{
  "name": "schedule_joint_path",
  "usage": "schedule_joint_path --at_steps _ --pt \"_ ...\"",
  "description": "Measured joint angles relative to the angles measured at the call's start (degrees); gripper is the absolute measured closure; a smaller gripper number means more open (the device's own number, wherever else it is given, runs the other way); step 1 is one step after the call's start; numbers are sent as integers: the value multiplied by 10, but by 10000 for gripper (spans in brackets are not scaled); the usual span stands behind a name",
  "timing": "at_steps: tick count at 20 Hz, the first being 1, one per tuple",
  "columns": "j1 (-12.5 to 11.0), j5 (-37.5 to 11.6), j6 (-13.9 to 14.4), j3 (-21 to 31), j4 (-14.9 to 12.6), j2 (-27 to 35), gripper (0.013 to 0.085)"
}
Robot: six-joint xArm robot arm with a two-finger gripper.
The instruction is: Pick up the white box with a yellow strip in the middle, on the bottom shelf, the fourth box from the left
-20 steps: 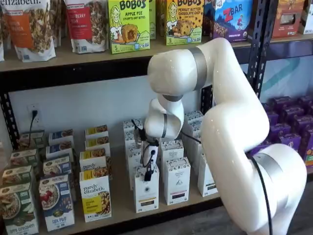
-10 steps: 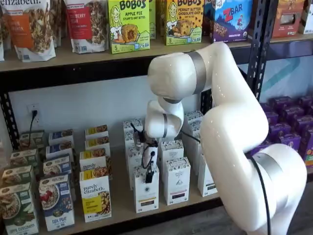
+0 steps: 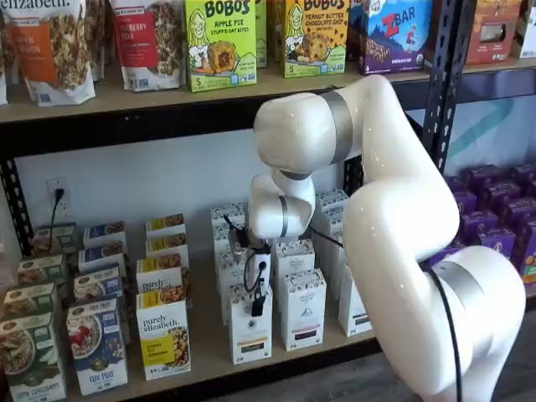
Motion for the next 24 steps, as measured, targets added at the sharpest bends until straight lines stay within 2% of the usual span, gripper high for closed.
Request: schedule_joint_path --at_steps 15,17,19,20,22,24 --pt "-1 2 -10 -19 10 20 130" --pt "0 -1 -17 -21 18 22 130" --pt "0 1 -22 -24 26 24 210" --pt "1 2 -23 -25 27 25 210" --pt "2 1 -22 -26 28 26 290" --pt "3 2 -16 -27 22 26 290"
